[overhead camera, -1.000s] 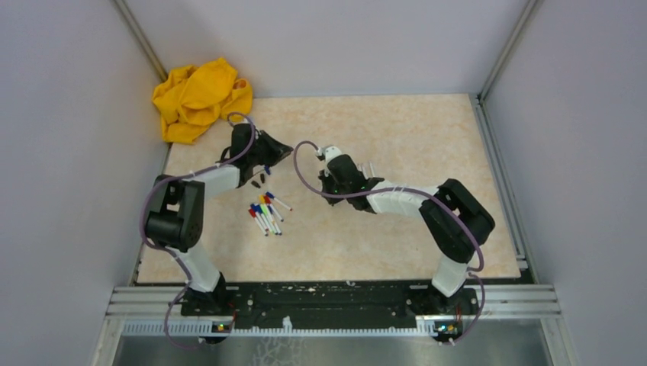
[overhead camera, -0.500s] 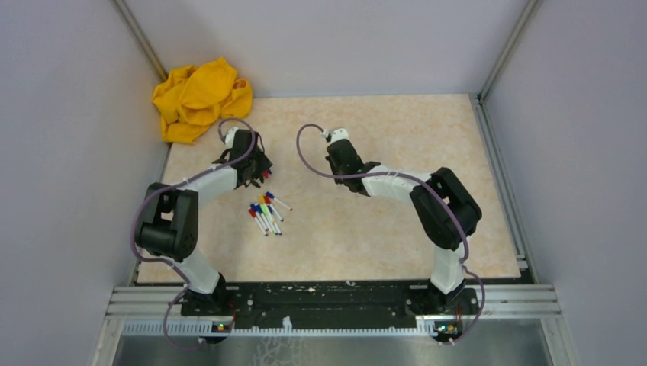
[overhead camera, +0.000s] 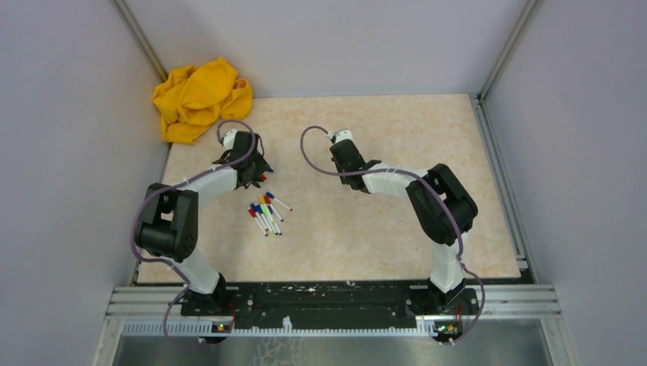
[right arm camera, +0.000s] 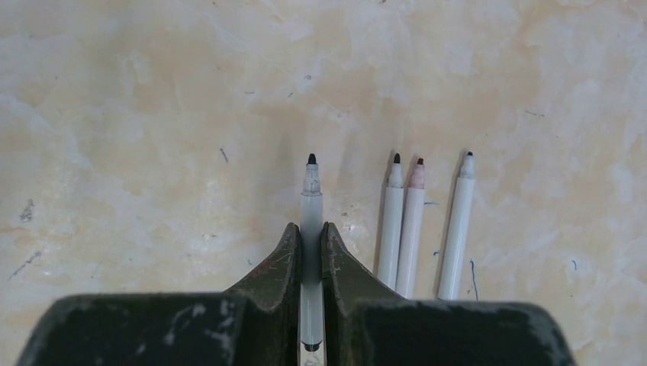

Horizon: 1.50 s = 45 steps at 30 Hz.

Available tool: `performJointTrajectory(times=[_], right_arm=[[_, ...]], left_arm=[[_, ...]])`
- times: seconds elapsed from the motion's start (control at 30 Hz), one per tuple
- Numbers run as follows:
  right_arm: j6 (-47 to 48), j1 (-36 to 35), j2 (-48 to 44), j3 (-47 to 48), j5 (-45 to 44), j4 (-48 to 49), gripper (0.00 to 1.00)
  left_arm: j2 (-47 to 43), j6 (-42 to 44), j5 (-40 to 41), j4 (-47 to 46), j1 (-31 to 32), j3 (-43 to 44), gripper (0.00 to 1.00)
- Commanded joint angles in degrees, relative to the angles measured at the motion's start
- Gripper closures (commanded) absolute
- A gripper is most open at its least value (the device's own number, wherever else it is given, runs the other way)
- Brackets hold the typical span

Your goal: Open the pen caps

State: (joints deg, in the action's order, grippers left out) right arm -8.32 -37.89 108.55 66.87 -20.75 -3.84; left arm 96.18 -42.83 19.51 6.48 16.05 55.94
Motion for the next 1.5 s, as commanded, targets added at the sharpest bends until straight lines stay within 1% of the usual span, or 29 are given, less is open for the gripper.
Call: performJointTrajectory(times=[0.0,0.1,0.23,0.4,0.47,0.6,0.73,0.77,0.93,1.07,1.13,1.23,1.33,1.4,1.47], right_arm=[[1.9,0.8,1.0,2.8,-4.0,0.4,1.00],[2.2,1.0,1.8,2.5,-4.8,0.2,0.95],[2.2,1.0,2.8,2.4,-5.6,0.2,0.88],[2.0,1.2,3.3,2.0,-6.1,0.5,0.80],[1.9,1.3,3.2,1.8,-6.1,0.5,0.78],[2.1,1.3,1.9,1.2,-5.8,1.6,0.73],[3.8,0.9,-1.7,-0.9,-4.1,5.5,0.69],[4.6,0.6,-2.7,-1.4,-3.7,6.4,0.69],[8.0,-2.1,-6.3,-1.0,-0.9,8.2,0.64],[10.5,-4.1,-7.0,1.0,3.6,6.8,0.57],[10.8,-5.1,-6.9,1.9,8.0,6.1,0.53],[11.2,-7.0,-5.5,3.8,15.0,4.8,0.50],[11.6,-8.9,-3.4,6.0,19.7,3.9,0.49],[11.7,-10.2,-2.0,7.4,21.3,3.9,0.48],[11.5,-11.3,-0.5,8.9,22.9,3.2,0.48]], left_arm=[[-3.4,-0.7,1.3,0.1,0.4,-1.3,0.45],[-6.4,-1.4,1.3,-0.8,0.3,-2.8,0.32],[-9.7,-3.0,0.7,-2.8,0.4,-6.0,0.29],[-12.8,-5.7,-0.9,-4.6,0.4,-9.5,0.20],[-13.7,-6.7,-1.5,-5.3,0.3,-10.8,0.16],[-15.5,-8.1,-1.8,-6.0,0.4,-13.1,0.15],[-18.1,-9.0,-1.2,-6.1,0.4,-15.0,0.14],[-19.0,-9.2,-1.0,-7.5,0.4,-15.3,0.14],[-23.6,-9.9,0.1,-7.8,0.4,-16.9,0.14],[-28.3,-10.5,1.1,-7.7,0.4,-19.0,0.12],[-30.9,-11.5,1.6,-7.4,0.4,-20.5,0.10],[-35.0,-13.5,2.3,-7.3,0.4,-22.9,0.08],[-39.4,-15.9,3.4,-6.7,0.4,-24.7,0.04],[-42.9,-17.1,3.9,-6.7,0.4,-26.0,0.03],[-46.0,-18.6,4.7,-4.8,0.4,-27.2,0.02]])
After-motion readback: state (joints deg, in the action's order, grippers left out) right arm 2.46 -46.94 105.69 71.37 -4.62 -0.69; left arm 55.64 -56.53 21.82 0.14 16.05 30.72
